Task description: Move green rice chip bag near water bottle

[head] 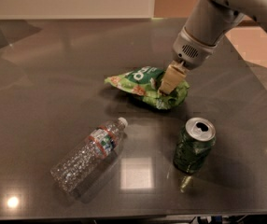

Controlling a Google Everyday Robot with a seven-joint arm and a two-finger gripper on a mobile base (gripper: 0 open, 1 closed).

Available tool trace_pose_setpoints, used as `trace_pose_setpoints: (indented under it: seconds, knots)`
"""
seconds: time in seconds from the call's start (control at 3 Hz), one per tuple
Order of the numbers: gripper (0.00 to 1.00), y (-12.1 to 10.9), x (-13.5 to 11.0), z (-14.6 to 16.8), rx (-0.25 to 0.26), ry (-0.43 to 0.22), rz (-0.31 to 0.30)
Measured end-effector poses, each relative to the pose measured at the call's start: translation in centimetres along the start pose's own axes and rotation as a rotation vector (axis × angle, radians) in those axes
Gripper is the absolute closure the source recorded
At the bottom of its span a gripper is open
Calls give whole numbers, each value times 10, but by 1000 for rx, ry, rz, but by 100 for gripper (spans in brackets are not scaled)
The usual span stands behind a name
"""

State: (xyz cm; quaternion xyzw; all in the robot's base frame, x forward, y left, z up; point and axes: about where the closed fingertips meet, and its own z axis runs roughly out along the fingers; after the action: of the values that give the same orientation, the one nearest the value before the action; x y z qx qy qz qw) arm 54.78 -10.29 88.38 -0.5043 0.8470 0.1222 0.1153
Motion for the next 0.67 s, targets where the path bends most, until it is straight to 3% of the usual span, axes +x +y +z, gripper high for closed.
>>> trace_pose_setpoints:
  seconds: [0.33, 0.67]
  knots:
    - [100, 38, -7, 14, -33, 19, -72]
    - [83, 60, -16, 19, -37, 41, -136]
